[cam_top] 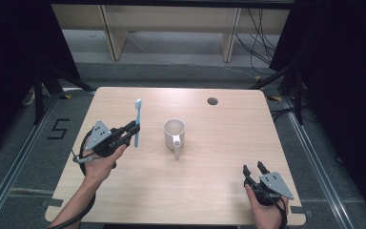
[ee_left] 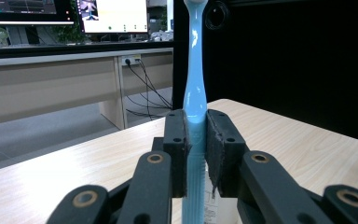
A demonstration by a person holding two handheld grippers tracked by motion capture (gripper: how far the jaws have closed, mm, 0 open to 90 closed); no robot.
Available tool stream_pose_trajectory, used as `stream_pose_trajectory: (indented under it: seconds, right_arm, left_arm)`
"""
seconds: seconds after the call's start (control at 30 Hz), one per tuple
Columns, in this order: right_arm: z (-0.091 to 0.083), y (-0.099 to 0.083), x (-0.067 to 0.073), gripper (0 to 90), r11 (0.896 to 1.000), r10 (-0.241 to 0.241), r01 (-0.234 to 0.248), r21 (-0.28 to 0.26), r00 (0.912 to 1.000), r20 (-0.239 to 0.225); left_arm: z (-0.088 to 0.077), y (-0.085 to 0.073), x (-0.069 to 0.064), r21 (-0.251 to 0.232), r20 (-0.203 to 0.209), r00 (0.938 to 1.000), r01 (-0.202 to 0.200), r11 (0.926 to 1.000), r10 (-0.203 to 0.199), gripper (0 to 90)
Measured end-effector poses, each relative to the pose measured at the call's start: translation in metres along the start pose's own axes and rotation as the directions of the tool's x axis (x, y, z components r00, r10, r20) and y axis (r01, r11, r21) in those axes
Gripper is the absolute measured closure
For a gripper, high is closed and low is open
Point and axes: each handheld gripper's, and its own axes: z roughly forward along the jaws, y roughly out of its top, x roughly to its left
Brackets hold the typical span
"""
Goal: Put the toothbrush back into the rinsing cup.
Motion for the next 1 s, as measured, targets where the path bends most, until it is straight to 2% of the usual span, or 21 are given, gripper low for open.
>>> stream_pose_trajectory:
  seconds: [0.07, 0.17, 0.27, 0.63, 0.7, 0.73, 0.8, 0.83, 1.0]
  right_arm:
    - [0.0, 0.0, 0.001, 46.6, 1.0, 0.011, -0.011, 0.002, 0.9998, -0.014]
    - [-0.001, 0.0, 0.003, 46.5, 0.999, 0.029, -0.029, 0.013, 0.9996, 0.003]
    - [0.0, 0.0, 0.001, 46.5, 1.0, 0.002, -0.002, 0.009, 1.0, -0.005]
    - [0.0, 0.0, 0.003, 46.5, 1.0, 0.011, -0.011, 0.009, 0.9999, 0.001]
    - [0.0, 0.001, 0.002, 46.5, 1.0, -0.007, 0.007, 0.003, 1.0, 0.0]
    - [-0.001, 0.001, 0.004, 46.5, 1.0, 0.021, -0.021, 0.011, 0.9998, -0.001]
    - [-0.001, 0.001, 0.004, 46.6, 1.0, 0.023, -0.023, 0.012, 0.9997, -0.001]
    - [0.0, 0.001, 0.002, 46.5, 1.0, -0.006, 0.006, -0.002, 1.0, -0.003]
    - [0.0, 0.001, 0.002, 46.5, 1.0, -0.003, 0.003, -0.001, 1.0, -0.002]
  left_arm:
    - [0.002, 0.0, 0.0, -0.006, 0.004, 1.0, 0.003, 1.0, -0.003, 78.1]
    - [0.003, 0.001, -0.001, -0.011, 0.005, 1.0, 0.001, 0.9999, 0.0, 78.2]
    - [0.005, 0.002, -0.002, -0.018, 0.009, 1.0, -0.001, 0.9998, 0.001, 78.1]
    - [0.012, 0.002, -0.004, -0.039, 0.028, 0.9994, 0.022, 0.999, -0.021, 78.1]
    - [0.013, 0.002, -0.004, -0.046, 0.035, 0.9992, 0.022, 0.9987, -0.021, 78.1]
    - [0.014, 0.002, -0.004, -0.046, 0.035, 0.9992, 0.023, 0.9987, -0.021, 78.1]
    - [0.014, 0.002, -0.004, -0.048, 0.037, 0.9991, 0.024, 0.9986, -0.023, 78.1]
    - [0.015, 0.002, -0.005, -0.048, 0.041, 0.9989, 0.026, 0.9985, -0.024, 78.1]
    - [0.017, 0.003, -0.006, -0.057, 0.047, 0.9988, 0.019, 0.9982, -0.016, 78.1]
